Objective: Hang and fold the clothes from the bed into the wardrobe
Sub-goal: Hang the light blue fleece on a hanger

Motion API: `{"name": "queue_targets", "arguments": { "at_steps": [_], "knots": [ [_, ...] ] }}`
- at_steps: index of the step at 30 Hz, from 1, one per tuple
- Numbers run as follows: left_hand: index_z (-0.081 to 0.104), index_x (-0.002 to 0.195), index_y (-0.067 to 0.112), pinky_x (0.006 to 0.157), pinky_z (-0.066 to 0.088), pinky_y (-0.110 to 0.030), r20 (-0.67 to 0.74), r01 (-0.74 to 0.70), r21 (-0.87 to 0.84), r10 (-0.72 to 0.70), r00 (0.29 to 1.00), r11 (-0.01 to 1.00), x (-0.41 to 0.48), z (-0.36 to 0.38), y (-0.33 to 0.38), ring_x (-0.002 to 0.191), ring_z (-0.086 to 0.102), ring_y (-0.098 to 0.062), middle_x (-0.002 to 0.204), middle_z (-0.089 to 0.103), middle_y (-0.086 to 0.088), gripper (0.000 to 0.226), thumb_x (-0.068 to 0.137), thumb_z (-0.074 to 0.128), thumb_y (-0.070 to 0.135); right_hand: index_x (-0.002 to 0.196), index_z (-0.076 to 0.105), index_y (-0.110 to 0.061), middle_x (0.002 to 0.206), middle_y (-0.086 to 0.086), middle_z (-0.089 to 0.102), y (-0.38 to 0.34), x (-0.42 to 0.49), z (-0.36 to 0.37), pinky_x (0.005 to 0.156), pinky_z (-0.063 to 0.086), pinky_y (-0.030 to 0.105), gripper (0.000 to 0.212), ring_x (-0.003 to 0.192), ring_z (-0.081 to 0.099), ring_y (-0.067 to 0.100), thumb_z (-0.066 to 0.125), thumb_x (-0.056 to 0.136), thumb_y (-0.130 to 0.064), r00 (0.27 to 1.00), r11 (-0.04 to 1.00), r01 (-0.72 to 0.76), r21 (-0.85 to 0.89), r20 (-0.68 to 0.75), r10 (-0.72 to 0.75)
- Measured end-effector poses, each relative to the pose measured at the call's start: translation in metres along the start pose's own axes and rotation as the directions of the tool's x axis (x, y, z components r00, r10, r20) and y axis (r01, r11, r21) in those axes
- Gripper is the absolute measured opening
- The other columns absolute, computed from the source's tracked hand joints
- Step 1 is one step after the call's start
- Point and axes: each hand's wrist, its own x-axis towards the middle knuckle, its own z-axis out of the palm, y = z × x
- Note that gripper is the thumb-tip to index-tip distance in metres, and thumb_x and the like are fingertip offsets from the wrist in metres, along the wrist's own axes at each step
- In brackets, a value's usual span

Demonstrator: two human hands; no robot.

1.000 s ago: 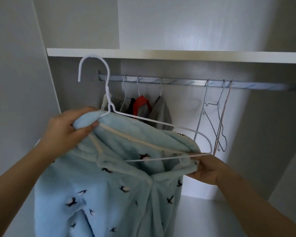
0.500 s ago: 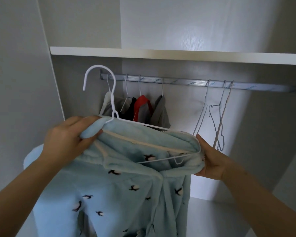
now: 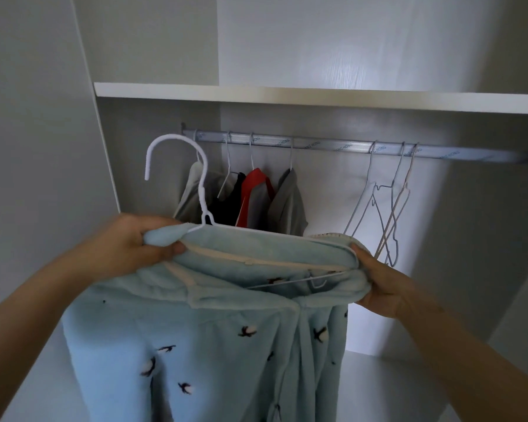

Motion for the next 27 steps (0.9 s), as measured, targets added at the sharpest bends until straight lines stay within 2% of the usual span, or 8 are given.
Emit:
{"name": "queue_targets", "arguments": {
  "at_steps": [3, 6, 10, 13, 16, 19, 23, 27],
  "knots": [
    [0.071, 0.08, 0.022, 0.044, 0.041, -0.009, 0.077, 0.213, -0.12, -0.205, 0.976, 0.97, 0.003, -0.008, -0.007, 0.051, 0.055, 0.0, 0.059, 0.065, 0.007, 0.012, 0.078, 0.07, 0.009, 0.122, 0.057, -0.007, 0.093, 0.015, 0.071, 0.001, -0.001, 0.006, 0.065, 0.059, 0.037, 0.067, 0.077, 0.069, 0.026, 0.077, 0.062, -0.031, 0.999, 1.0, 0.001, -0.001, 0.05, -0.001],
    [0.072, 0.081, 0.022, 0.044, 0.042, -0.01, 0.125, 0.227, -0.047, -0.22, 0.968, 0.973, 0.004, -0.011, -0.009, 0.051, 0.057, 0.0, 0.061, 0.067, 0.004, 0.011, 0.079, 0.07, 0.011, 0.115, 0.061, -0.005, 0.096, 0.018, 0.069, 0.002, 0.0, 0.007, 0.064, 0.059, 0.038, 0.084, 0.077, 0.068, 0.029, 0.093, 0.04, -0.024, 0.997, 1.0, 0.014, -0.019, 0.081, -0.012],
    [0.071, 0.086, 0.031, 0.056, 0.044, -0.014, 0.084, 0.124, 0.162, -0.139, 0.987, 0.979, 0.001, -0.003, 0.003, 0.066, 0.063, -0.009, 0.07, 0.07, 0.002, 0.013, 0.079, 0.072, 0.02, 0.119, 0.055, -0.001, 0.1, 0.019, 0.064, 0.01, 0.005, 0.005, 0.066, 0.056, 0.039, 0.04, 0.081, 0.062, 0.031, 0.065, 0.082, -0.01, 0.986, 0.968, 0.031, -0.247, -0.151, -0.07],
    [0.07, 0.097, 0.03, 0.062, 0.038, -0.019, -0.012, 0.035, 0.392, -0.033, 0.999, 0.919, -0.001, 0.016, 0.017, 0.082, 0.065, -0.018, 0.083, 0.071, 0.001, 0.015, 0.082, 0.068, 0.027, 0.102, 0.056, -0.005, 0.095, 0.015, 0.061, 0.017, 0.008, 0.007, 0.067, 0.051, 0.034, 0.02, 0.079, 0.057, 0.027, 0.065, 0.086, -0.013, 0.875, 0.867, 0.057, -0.495, -0.394, -0.282],
    [0.062, 0.113, 0.034, 0.074, 0.042, -0.026, -0.007, 0.003, 0.566, 0.001, 1.0, 0.824, -0.002, 0.043, 0.028, 0.098, 0.062, -0.02, 0.105, 0.067, 0.004, 0.027, 0.087, 0.056, 0.038, 0.09, 0.052, -0.01, 0.086, 0.008, 0.057, 0.023, 0.01, 0.02, 0.055, 0.036, 0.023, 0.012, 0.068, 0.048, 0.014, 0.062, 0.086, -0.015, 0.716, 0.614, 0.077, -0.786, -0.385, -0.583],
    [0.06, 0.116, 0.029, 0.074, 0.046, -0.033, -0.09, 0.078, 0.639, -0.026, 0.996, 0.765, -0.002, 0.066, 0.032, 0.096, 0.063, -0.025, 0.107, 0.064, 0.0, 0.029, 0.089, 0.051, 0.036, 0.095, 0.046, -0.013, 0.085, 0.001, 0.051, 0.024, 0.008, 0.034, 0.053, 0.032, 0.016, 0.012, 0.067, 0.044, 0.009, 0.056, 0.091, -0.017, 0.628, 0.605, 0.175, -0.777, -0.385, -0.676],
    [0.066, 0.102, 0.015, 0.057, 0.041, -0.031, -0.223, 0.142, 0.597, -0.007, 0.975, 0.789, 0.002, 0.084, 0.028, 0.074, 0.064, -0.033, 0.088, 0.065, -0.009, 0.02, 0.084, 0.062, 0.023, 0.085, 0.047, -0.015, 0.076, -0.006, 0.05, 0.025, -0.004, 0.057, 0.054, 0.034, 0.017, 0.01, 0.069, 0.047, 0.008, 0.052, 0.093, -0.017, 0.644, 0.663, 0.328, -0.673, -0.355, -0.678],
    [0.055, 0.125, 0.025, 0.073, 0.045, -0.035, -0.261, 0.227, 0.498, -0.105, 0.96, 0.837, 0.01, 0.088, 0.011, 0.097, 0.061, -0.028, 0.112, 0.062, -0.005, 0.039, 0.085, 0.056, 0.023, 0.075, 0.053, -0.025, 0.069, -0.006, 0.057, 0.04, -0.018, 0.084, 0.054, 0.042, 0.008, 0.021, 0.063, 0.052, 0.006, 0.052, 0.094, -0.015, 0.746, 0.651, 0.503, -0.568, -0.095, -0.66]
  ]
}}
